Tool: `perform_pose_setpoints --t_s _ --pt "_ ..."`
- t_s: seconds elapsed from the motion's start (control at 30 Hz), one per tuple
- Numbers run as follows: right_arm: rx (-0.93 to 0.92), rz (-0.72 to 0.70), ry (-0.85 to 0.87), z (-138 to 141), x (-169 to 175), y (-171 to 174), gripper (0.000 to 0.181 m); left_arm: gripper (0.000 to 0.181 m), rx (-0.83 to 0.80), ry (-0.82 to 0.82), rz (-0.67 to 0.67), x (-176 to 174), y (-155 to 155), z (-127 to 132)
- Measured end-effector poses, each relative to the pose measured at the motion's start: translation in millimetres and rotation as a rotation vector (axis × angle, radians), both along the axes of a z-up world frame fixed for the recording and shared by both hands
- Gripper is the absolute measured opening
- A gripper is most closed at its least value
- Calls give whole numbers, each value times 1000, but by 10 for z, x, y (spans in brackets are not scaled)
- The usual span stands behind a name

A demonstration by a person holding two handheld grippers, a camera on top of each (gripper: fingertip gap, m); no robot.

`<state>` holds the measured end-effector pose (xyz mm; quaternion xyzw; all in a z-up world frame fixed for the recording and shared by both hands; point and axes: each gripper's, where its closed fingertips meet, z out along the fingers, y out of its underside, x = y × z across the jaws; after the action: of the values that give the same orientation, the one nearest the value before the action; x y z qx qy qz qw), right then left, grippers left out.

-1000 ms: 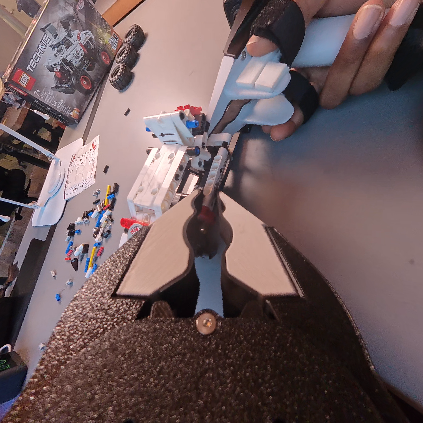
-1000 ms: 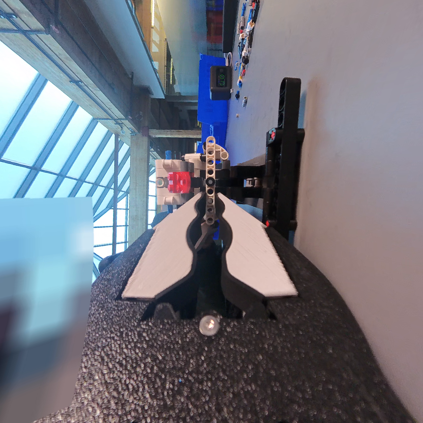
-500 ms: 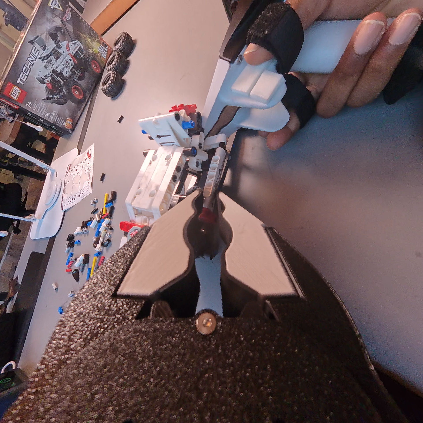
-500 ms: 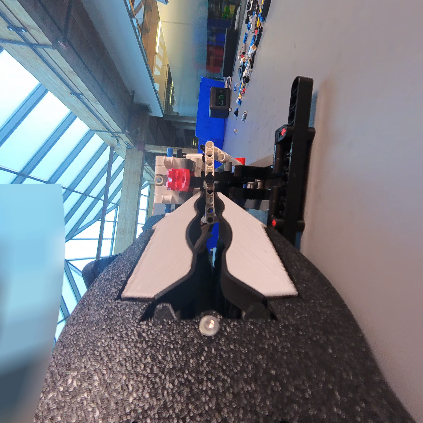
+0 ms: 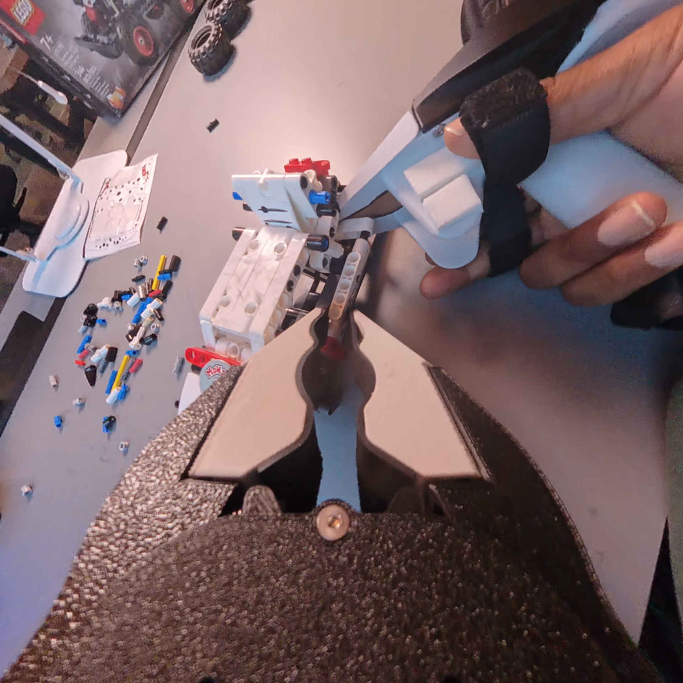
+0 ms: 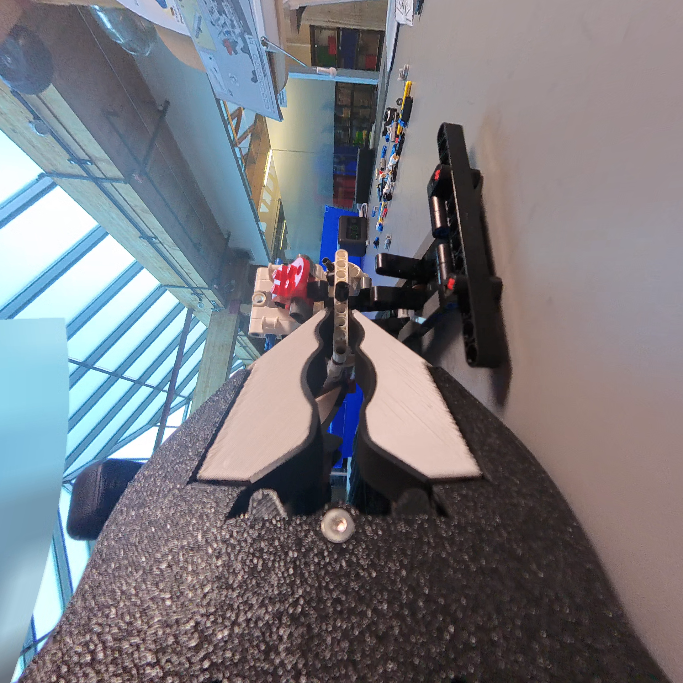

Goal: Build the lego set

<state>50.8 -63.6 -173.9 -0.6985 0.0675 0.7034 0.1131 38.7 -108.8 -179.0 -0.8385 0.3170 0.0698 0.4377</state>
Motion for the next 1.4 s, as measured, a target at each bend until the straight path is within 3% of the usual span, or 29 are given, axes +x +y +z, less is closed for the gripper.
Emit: perform_pose_setpoints --t_s 0.2,0.5,0.87,1.13,1.4 --pt "44 -31 -25 3 -1 53 7 9 -23 -41 97 33 25 9" --pt "113 124 -132 -28 95 19 9 11 -27 -45 110 39 20 7" --pt "69 251 -91 -15 198 -63 7 11 -23 -38 107 41 27 7" --pt "99 282 -83 -9 186 -62 6 9 -48 -50 102 52 27 0" --pt "101 215 -90 -14 181 -86 6 9 -60 -63 111 79 36 1"
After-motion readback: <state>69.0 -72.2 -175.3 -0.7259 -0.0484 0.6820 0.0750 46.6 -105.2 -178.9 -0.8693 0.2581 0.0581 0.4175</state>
